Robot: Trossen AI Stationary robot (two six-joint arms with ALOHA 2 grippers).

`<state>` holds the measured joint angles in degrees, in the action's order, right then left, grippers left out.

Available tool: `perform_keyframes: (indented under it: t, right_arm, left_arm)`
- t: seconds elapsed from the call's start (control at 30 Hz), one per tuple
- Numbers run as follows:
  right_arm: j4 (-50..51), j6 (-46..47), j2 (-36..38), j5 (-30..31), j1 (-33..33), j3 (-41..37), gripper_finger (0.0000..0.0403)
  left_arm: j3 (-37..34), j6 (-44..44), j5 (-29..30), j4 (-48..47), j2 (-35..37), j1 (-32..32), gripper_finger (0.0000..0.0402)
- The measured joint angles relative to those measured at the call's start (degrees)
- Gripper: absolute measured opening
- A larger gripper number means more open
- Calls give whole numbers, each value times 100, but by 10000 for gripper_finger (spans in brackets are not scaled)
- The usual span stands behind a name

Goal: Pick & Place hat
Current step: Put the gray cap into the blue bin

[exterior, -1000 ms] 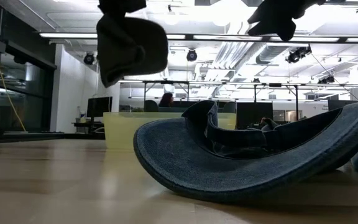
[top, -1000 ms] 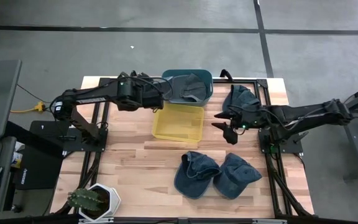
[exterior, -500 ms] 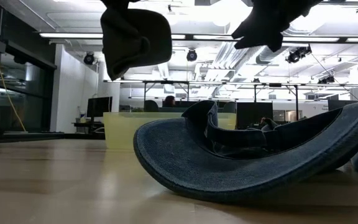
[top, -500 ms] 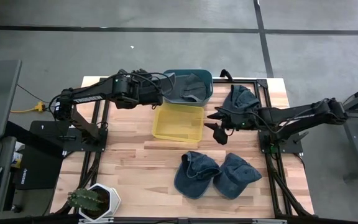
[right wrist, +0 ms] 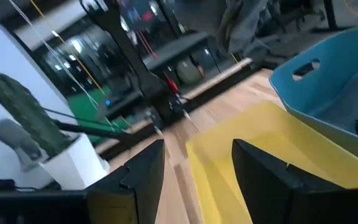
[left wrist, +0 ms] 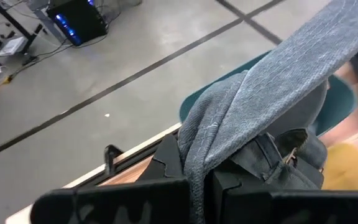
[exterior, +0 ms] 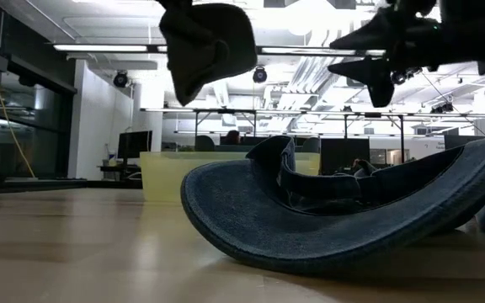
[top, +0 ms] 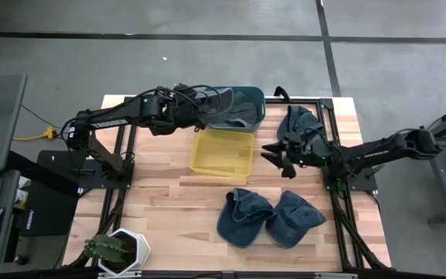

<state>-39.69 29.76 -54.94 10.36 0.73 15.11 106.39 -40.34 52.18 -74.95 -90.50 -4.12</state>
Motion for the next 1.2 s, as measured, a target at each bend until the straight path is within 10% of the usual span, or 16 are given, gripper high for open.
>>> perform_keyframes:
  t: [0.57, 1.2]
  right_arm:
    - [-999, -469, 31, 582, -21, -356, 183]
    - [-1513, -319, 29, -631, -980, -356, 183]
  left_arm:
    - [0, 128, -81, 1294, 0, -4, 0]
    - [-11, 463, -172, 3184, -79, -7, 0]
